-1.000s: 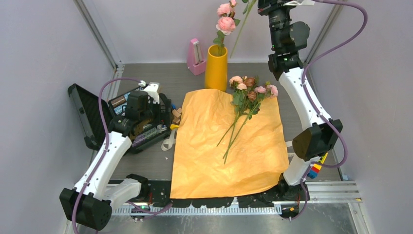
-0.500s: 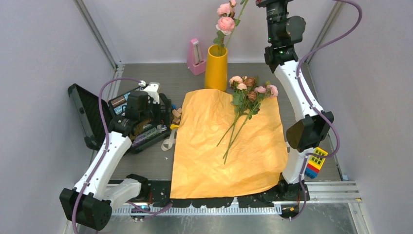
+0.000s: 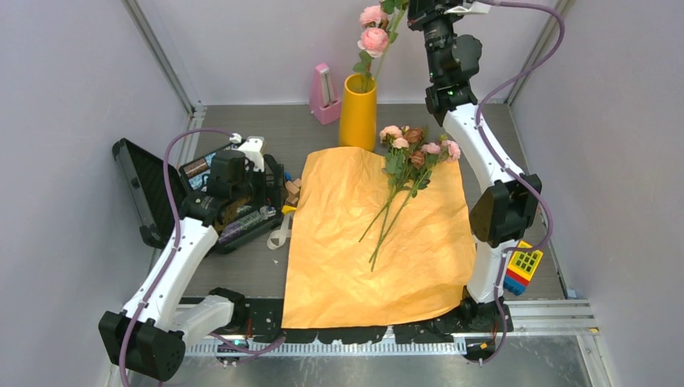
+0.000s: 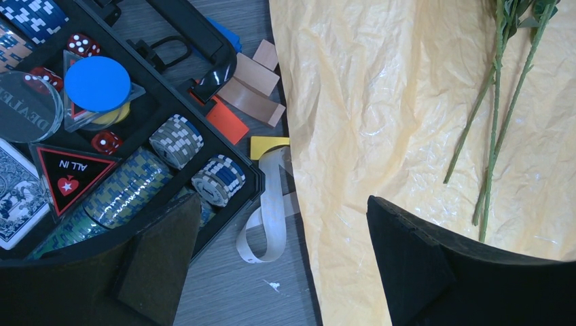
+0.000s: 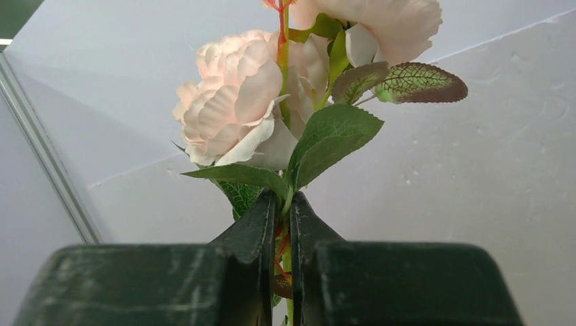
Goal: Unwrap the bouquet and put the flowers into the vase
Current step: Insert the fake flower into the vase.
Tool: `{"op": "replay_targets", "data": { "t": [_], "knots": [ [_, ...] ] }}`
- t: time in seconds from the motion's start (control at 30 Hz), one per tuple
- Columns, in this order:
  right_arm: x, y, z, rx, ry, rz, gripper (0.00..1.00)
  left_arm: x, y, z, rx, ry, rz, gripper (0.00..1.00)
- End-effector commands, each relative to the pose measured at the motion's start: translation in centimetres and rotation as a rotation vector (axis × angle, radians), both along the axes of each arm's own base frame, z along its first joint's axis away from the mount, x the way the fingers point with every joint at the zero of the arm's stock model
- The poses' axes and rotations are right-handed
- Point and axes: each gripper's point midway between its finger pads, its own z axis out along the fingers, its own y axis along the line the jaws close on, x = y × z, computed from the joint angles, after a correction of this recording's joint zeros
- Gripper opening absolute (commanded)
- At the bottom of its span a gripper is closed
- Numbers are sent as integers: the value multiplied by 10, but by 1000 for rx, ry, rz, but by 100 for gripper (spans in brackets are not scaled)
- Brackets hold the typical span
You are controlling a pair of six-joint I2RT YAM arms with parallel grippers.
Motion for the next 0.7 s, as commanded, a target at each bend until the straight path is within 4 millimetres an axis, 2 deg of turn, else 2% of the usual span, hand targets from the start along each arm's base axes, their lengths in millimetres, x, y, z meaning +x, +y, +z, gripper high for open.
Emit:
{"op": "replay_targets", "data": {
  "t": [0.0, 0.13, 0.33, 0.67],
  "knots": [
    [-16, -2, 14, 44, -64, -2, 0, 4, 0, 11, 2, -58, -9, 95],
    [-12, 4, -12, 41, -22, -3, 0, 4, 0, 11, 2, -59, -10, 95],
    [-17, 17, -38, 42, 14, -17, 0, 4, 0, 12, 2, -61, -9, 95],
    [-22, 24, -67, 53, 70, -14, 0, 3, 0, 14, -2, -69, -11, 95]
  ]
}}
